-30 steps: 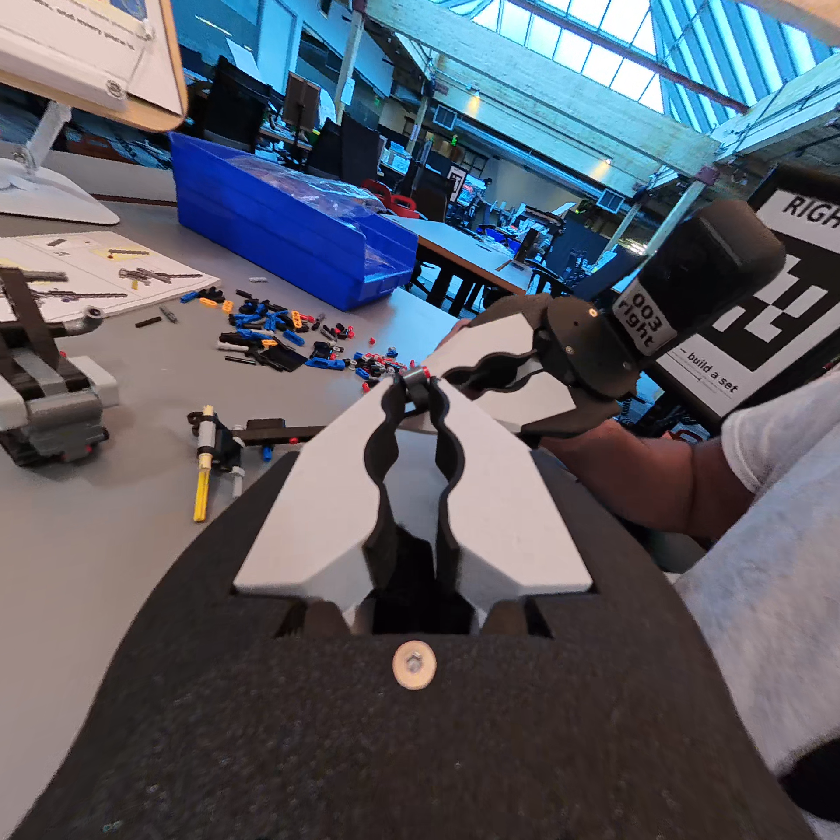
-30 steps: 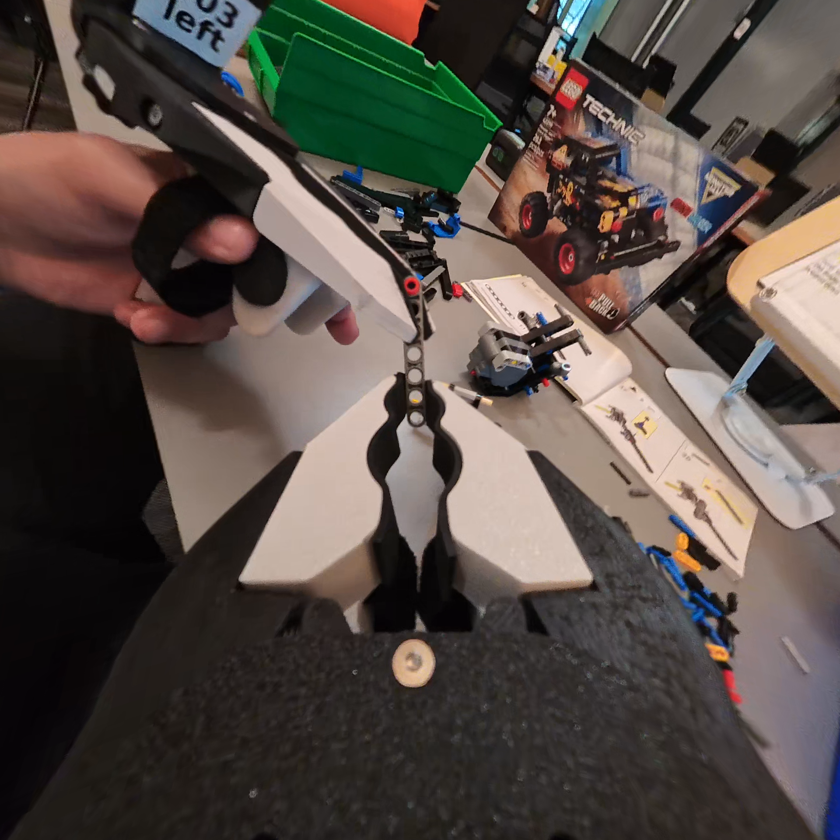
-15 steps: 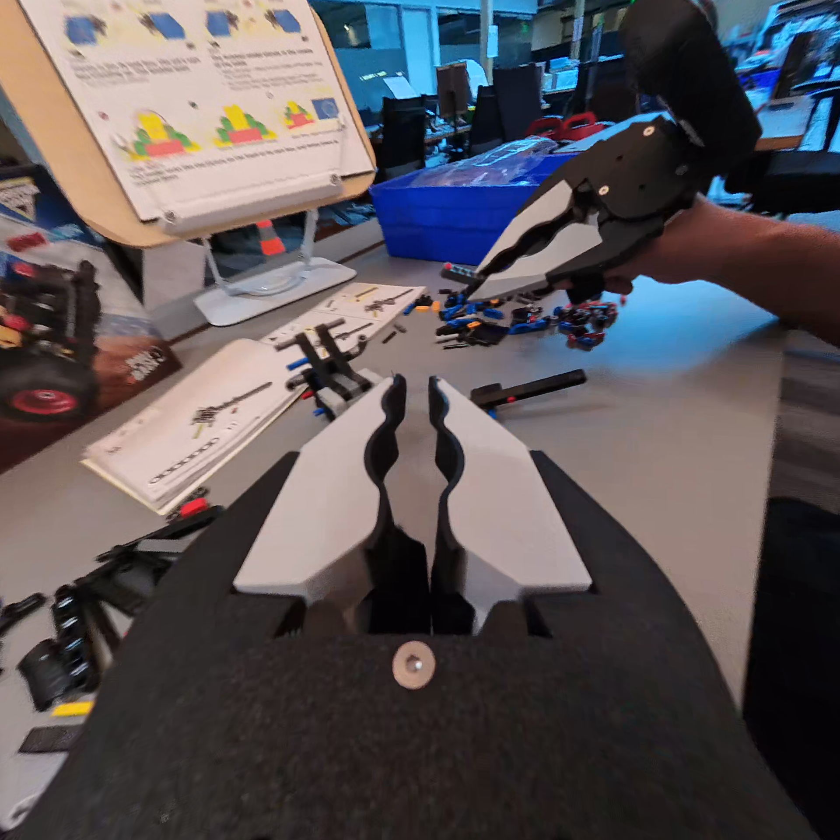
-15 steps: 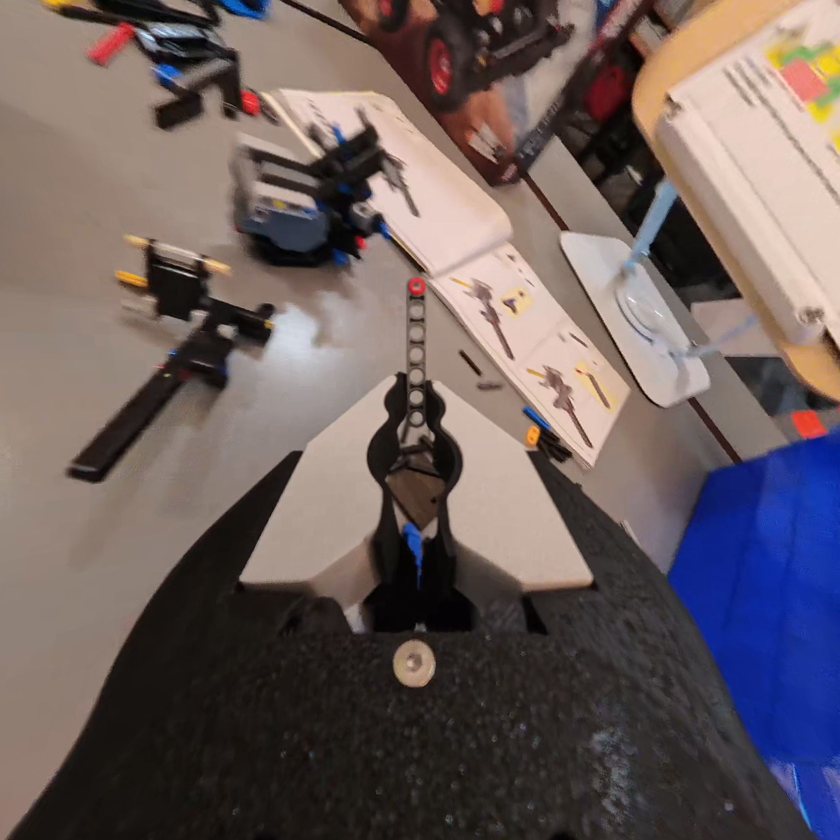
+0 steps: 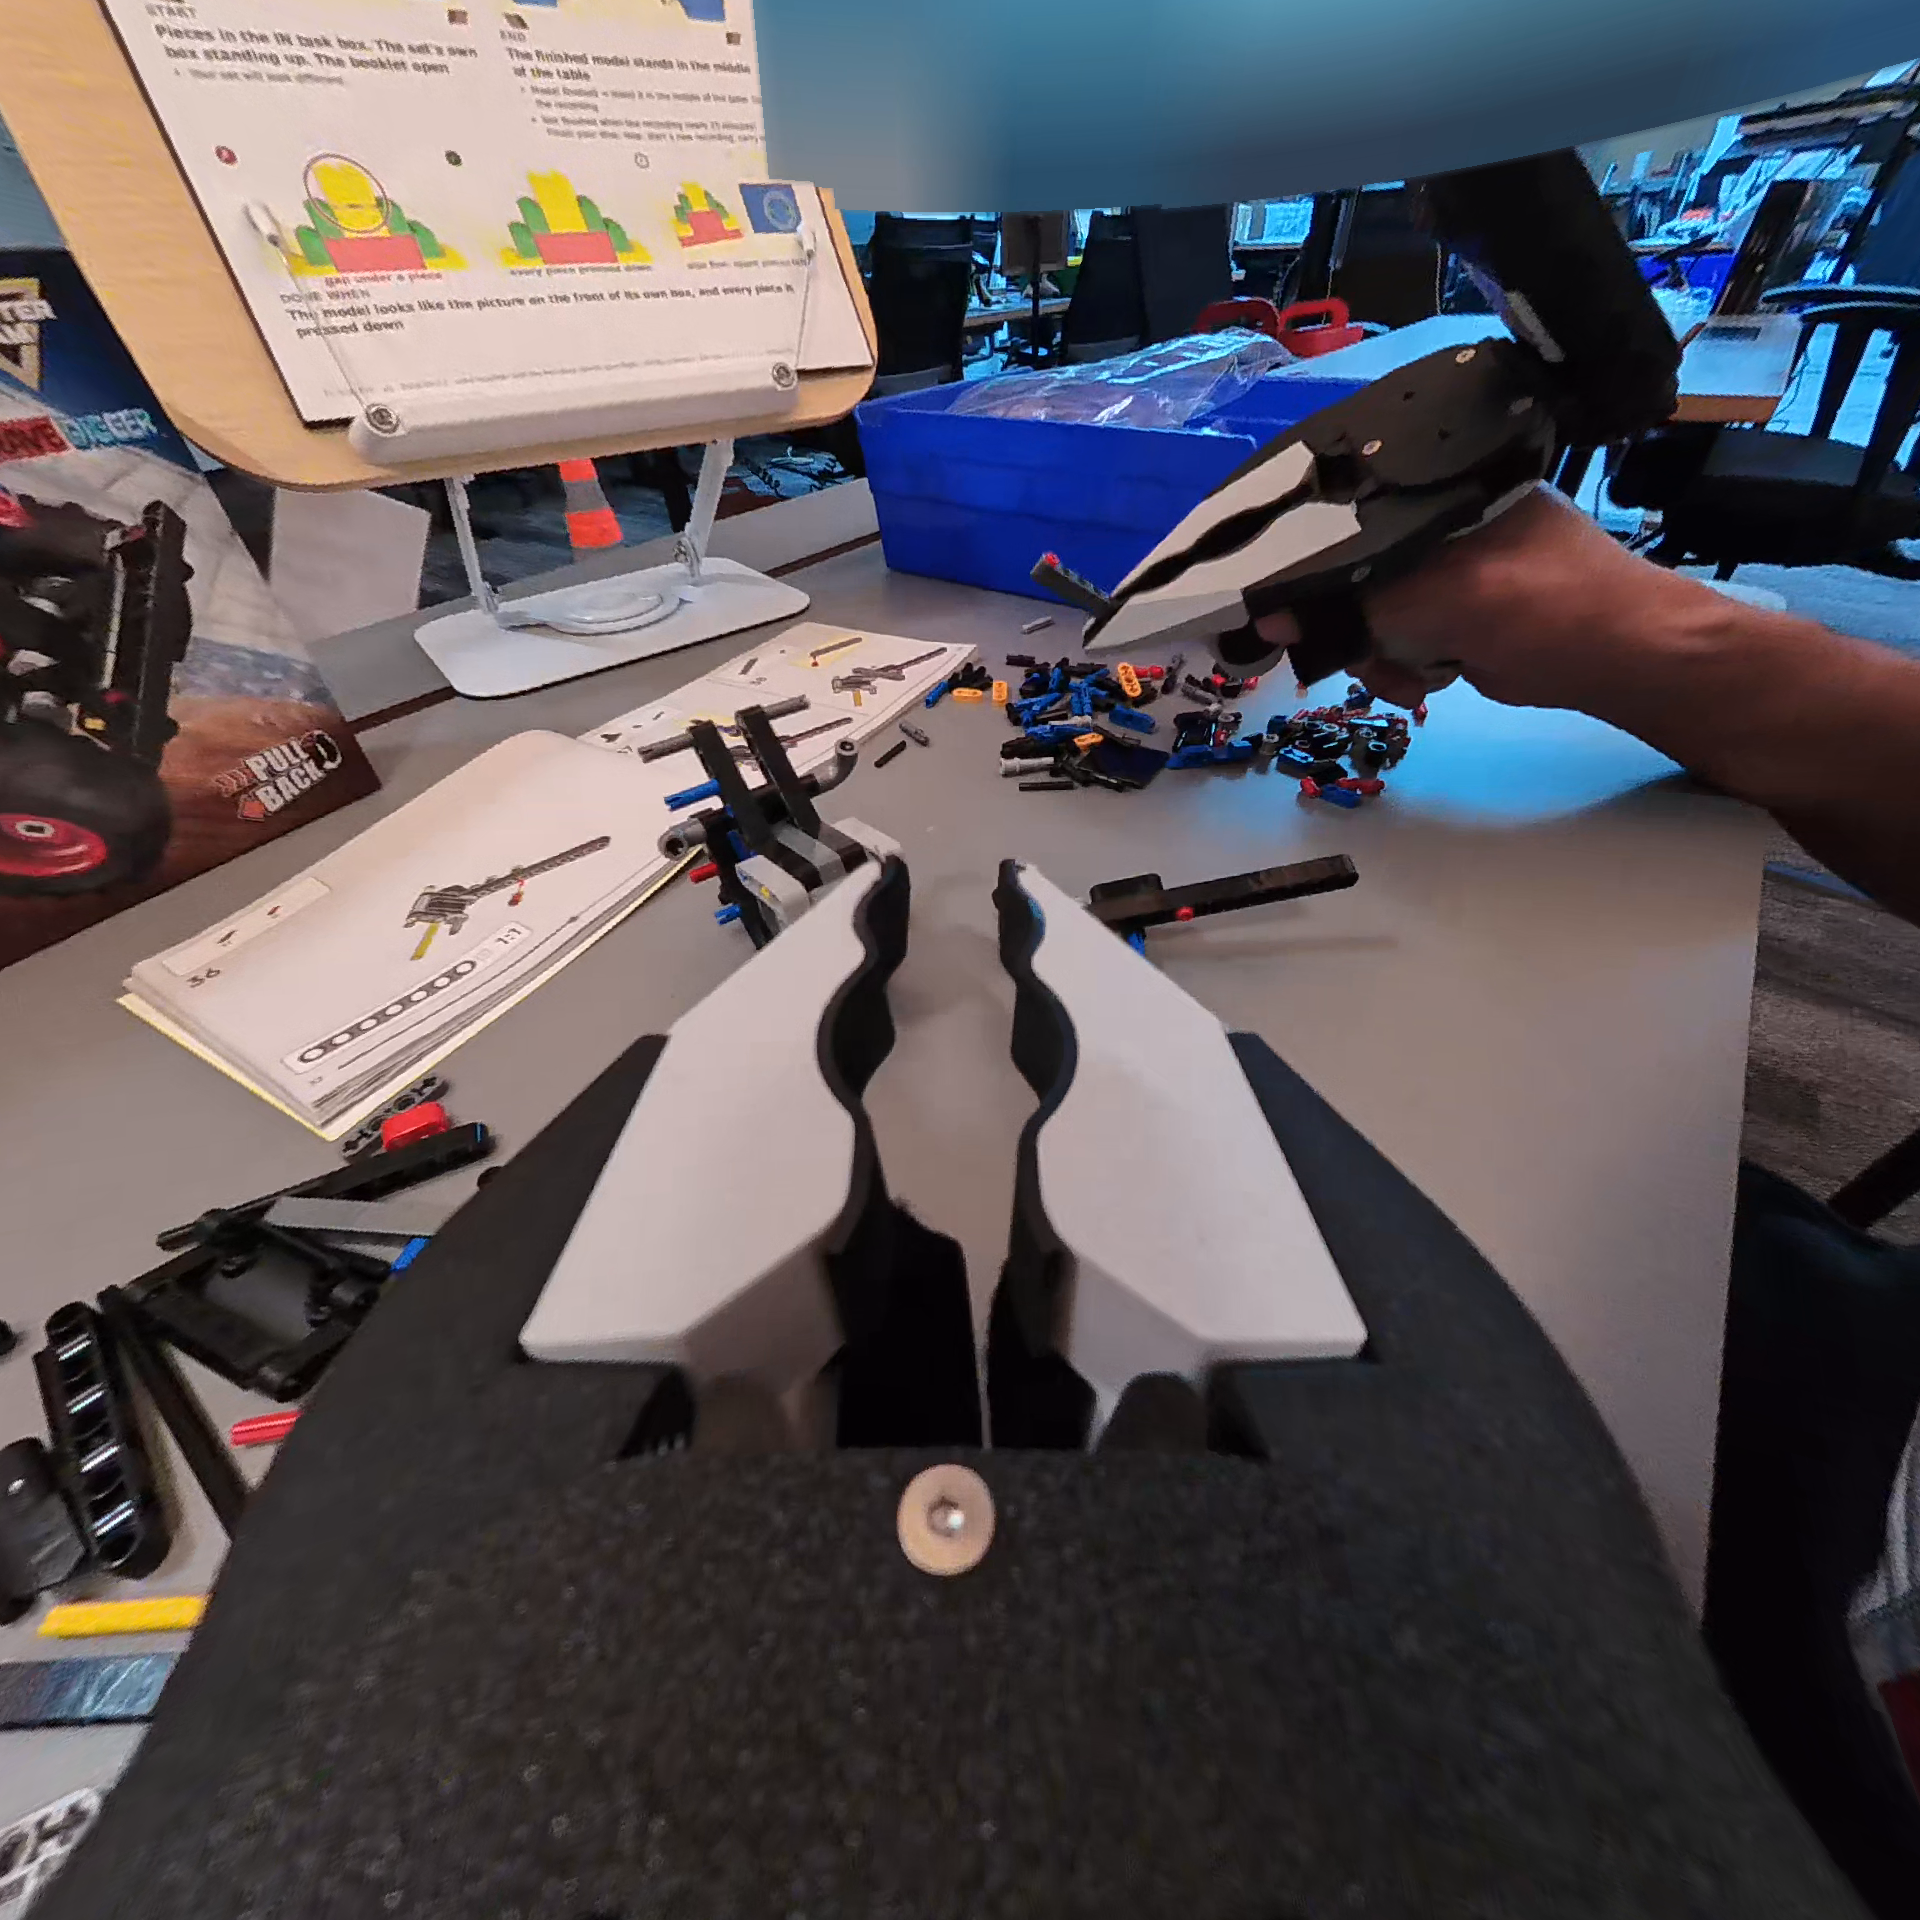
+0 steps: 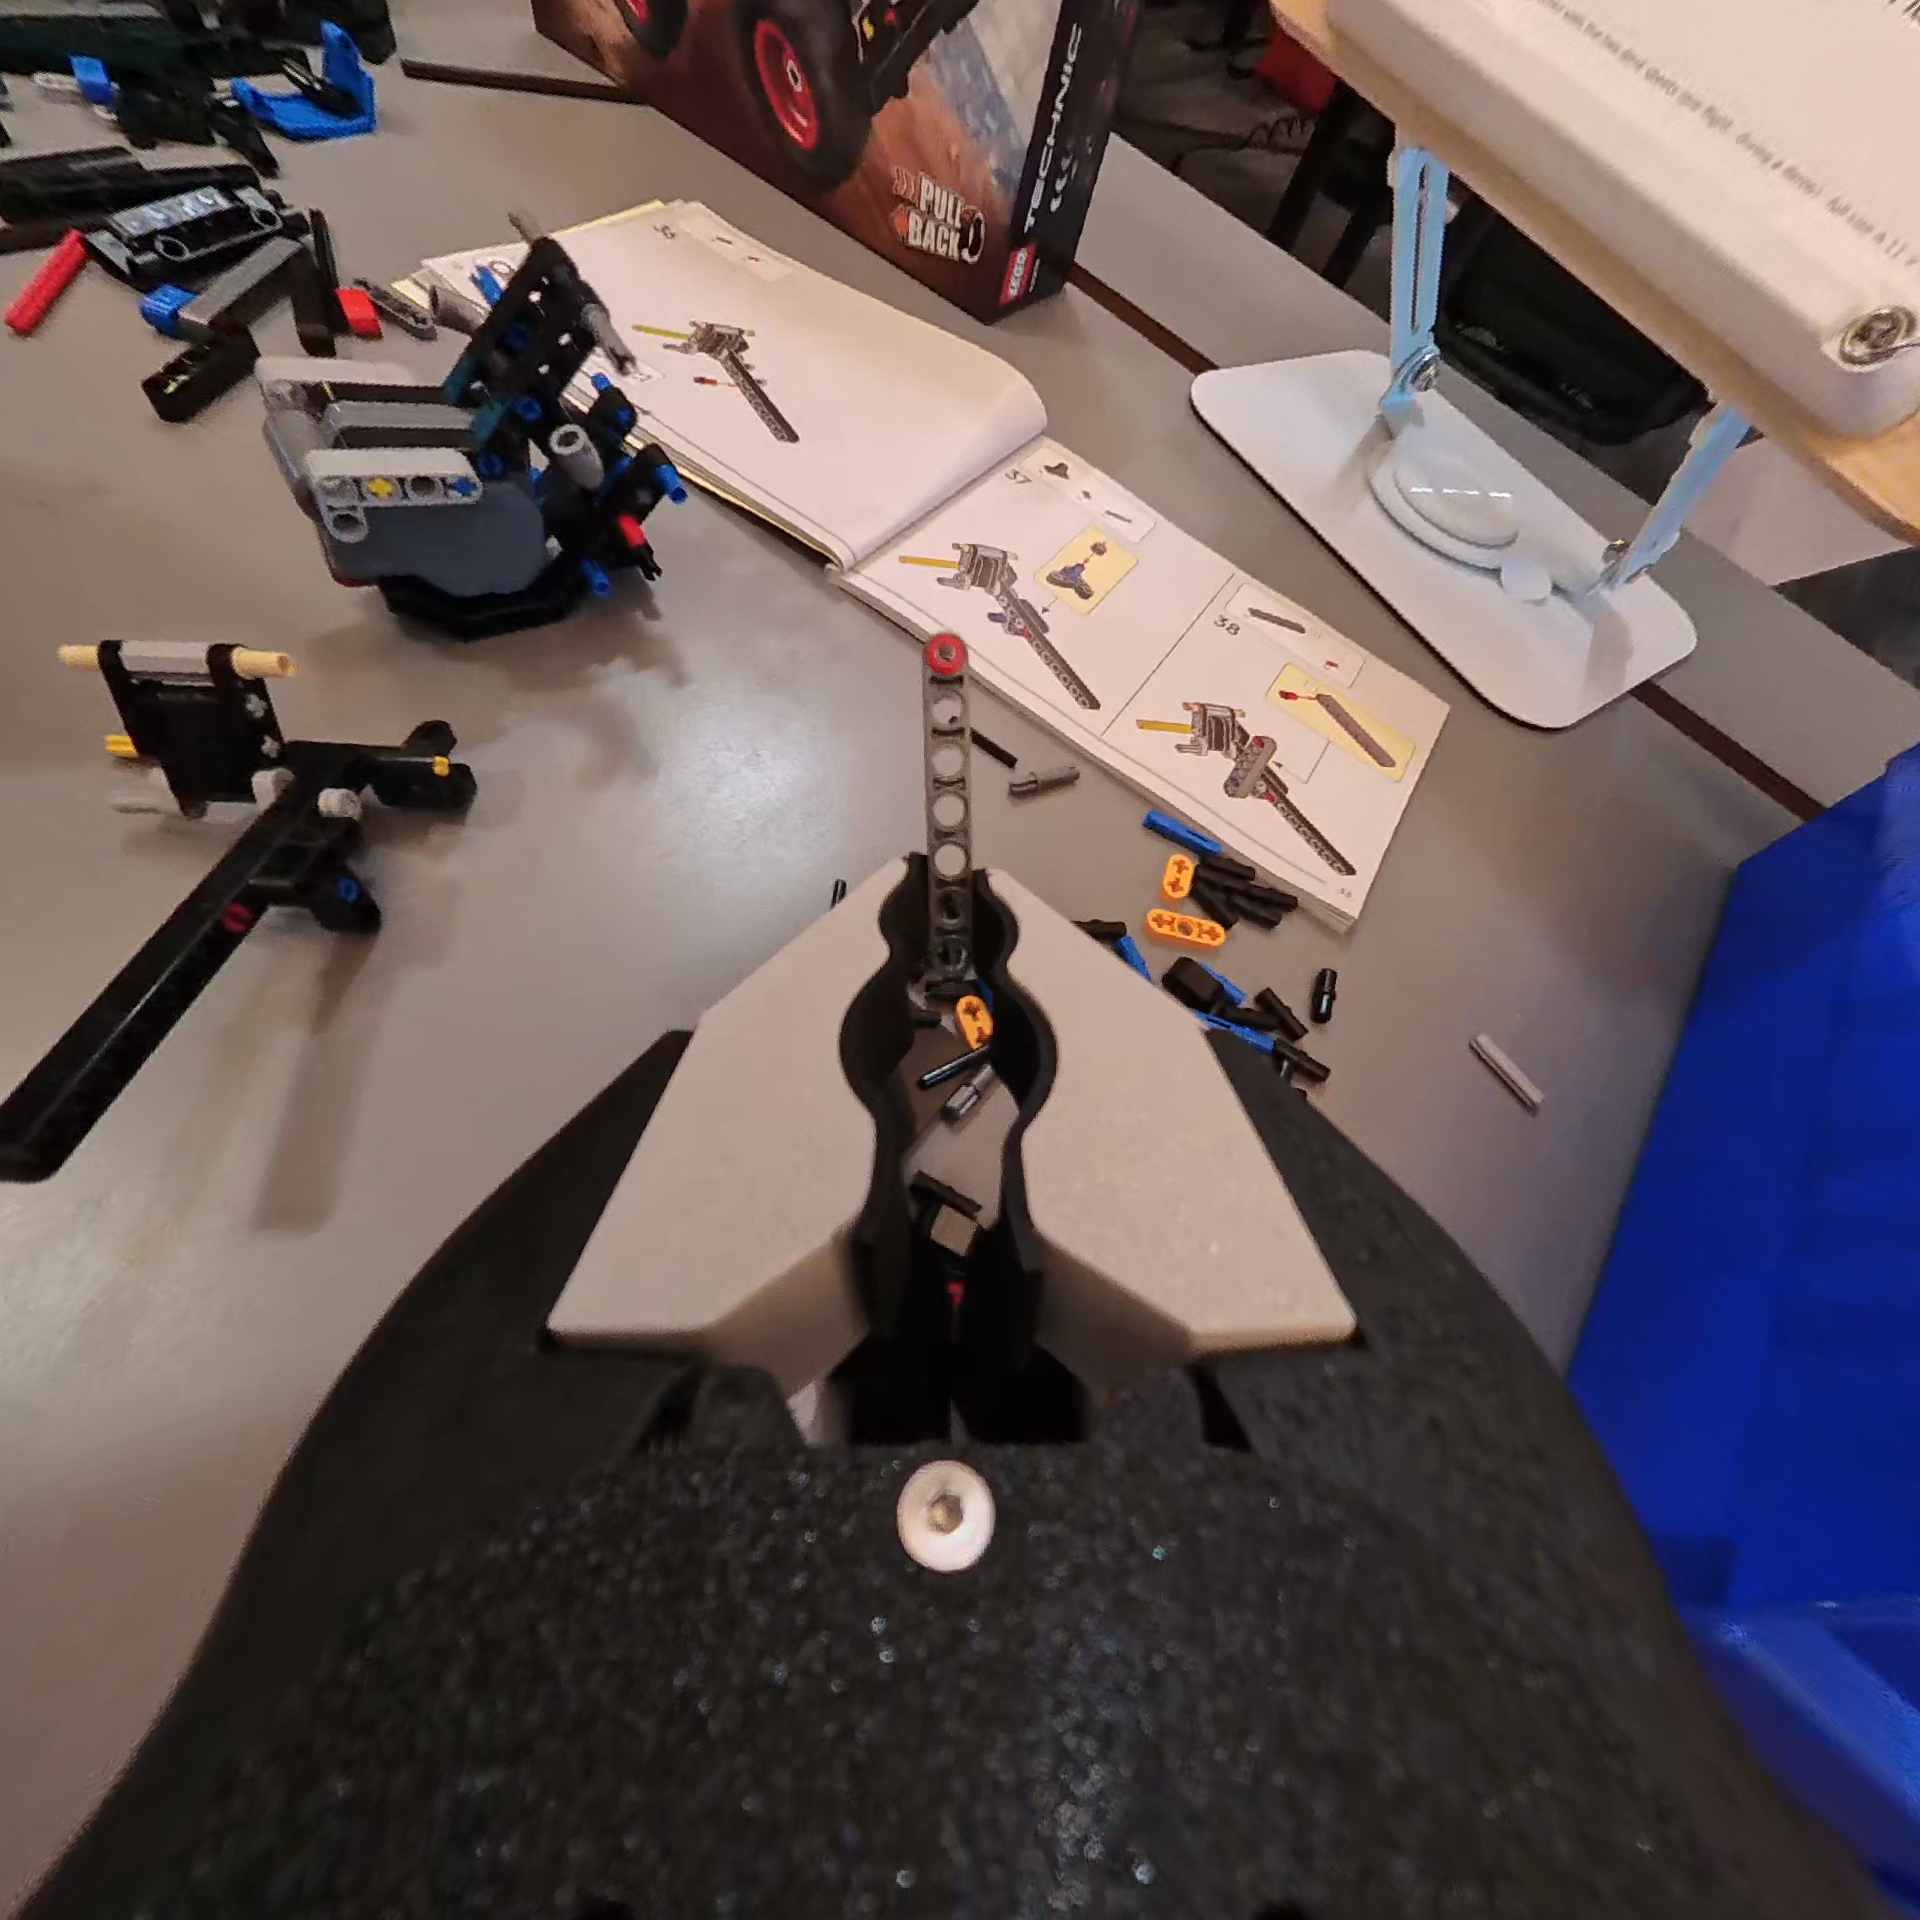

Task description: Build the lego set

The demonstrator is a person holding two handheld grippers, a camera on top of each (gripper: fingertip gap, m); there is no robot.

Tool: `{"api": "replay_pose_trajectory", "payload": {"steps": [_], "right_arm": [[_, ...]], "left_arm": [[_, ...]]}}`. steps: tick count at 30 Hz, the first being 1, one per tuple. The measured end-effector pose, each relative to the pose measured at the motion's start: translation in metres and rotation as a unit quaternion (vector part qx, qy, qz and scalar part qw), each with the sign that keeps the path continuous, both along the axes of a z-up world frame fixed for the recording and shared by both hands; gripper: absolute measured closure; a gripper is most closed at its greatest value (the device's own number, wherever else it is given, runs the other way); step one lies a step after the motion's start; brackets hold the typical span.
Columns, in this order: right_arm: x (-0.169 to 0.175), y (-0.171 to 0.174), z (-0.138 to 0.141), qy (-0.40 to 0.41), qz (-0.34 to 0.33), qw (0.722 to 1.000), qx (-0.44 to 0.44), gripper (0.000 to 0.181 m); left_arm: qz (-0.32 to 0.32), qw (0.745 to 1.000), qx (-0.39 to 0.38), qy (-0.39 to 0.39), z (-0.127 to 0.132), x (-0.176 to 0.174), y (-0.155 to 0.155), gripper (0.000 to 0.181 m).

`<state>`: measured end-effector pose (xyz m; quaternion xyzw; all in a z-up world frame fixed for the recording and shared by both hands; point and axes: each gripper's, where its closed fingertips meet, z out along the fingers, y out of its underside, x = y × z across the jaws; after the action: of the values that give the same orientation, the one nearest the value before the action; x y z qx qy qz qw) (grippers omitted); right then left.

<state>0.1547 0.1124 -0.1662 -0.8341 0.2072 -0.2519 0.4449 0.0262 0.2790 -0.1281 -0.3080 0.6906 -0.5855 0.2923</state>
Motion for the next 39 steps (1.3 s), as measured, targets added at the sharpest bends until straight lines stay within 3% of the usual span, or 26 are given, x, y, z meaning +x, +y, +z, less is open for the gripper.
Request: {"api": "replay_pose_trajectory", "payload": {"steps": [1, 39], "right_arm": [[-0.0005, 0.0010, 0.0000, -0.001, 0.001, 1.000, -0.001, 0.175], [-0.0004, 0.0008, -0.0065, -0.064, -0.002, 0.995, -0.070, 0.175]], "left_arm": [[-0.002, 1.000, 0.005, -0.001, -0.0009, -0.0003, -0.0014, 0.166], [-0.022, 0.999, 0.017, 0.020, -0.0077, -0.0006, -0.0078, 0.168]]}}
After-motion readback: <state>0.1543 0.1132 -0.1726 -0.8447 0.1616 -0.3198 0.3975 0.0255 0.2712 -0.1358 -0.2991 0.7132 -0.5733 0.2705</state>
